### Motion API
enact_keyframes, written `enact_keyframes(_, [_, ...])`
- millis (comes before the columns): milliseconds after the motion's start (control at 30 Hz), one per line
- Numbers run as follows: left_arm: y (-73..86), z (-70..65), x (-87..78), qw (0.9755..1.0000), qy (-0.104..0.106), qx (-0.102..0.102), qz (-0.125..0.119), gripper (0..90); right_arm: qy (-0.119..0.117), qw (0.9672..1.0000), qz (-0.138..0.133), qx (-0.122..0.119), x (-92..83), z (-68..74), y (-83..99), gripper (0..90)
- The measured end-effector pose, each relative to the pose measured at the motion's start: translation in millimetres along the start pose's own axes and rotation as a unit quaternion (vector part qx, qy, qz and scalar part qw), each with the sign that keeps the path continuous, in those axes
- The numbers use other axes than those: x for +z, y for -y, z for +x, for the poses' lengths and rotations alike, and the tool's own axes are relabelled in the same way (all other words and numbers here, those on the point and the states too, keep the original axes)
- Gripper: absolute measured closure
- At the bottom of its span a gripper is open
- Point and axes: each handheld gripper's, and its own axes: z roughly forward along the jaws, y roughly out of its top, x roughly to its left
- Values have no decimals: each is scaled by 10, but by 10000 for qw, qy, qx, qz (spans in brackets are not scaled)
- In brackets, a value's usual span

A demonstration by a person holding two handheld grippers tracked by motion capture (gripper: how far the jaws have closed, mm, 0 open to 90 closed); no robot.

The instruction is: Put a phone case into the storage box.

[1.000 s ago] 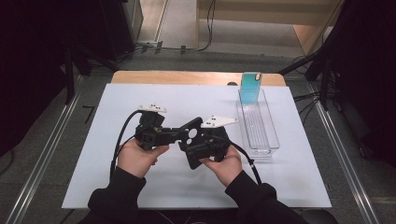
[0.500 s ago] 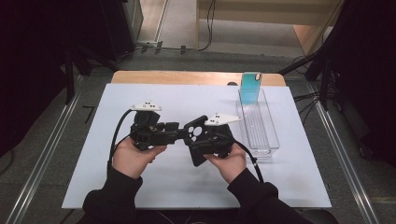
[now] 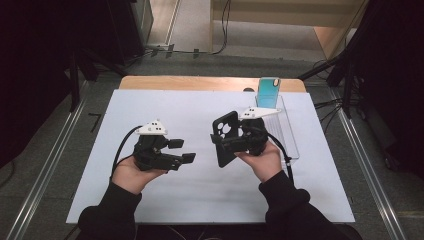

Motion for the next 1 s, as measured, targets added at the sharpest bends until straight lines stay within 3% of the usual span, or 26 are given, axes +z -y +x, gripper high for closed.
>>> enact_keyframes(133, [157,65,26,9998,-39,157,128,333,-106,9999,1,-49,-125,-93,-79,138])
enact_keyframes(233, [281,108,28,9998,-2,151,137,333,-157,9998,68,-88,-205,-158,-123,138])
enact_keyframes(433, [500,191,-1,9998,17,-18,219,333,-32,9999,16,-101,-369,-287,-207,138])
enact_keyframes(500, [567,211,-20,9996,-66,-52,272,333,29,10000,-37,-75,-429,-341,-240,138])
enact_keyframes(600, [658,249,-69,9991,-312,-155,240,333,222,9997,-131,16,-523,-444,-295,138])
enact_keyframes(700, [736,285,-100,9986,-322,-335,265,333,484,9982,-277,229,-615,-579,-341,138])
enact_keyframes(1000, [825,314,-165,9976,-434,-461,270,333,1324,9886,-365,610,-672,-1005,-413,141])
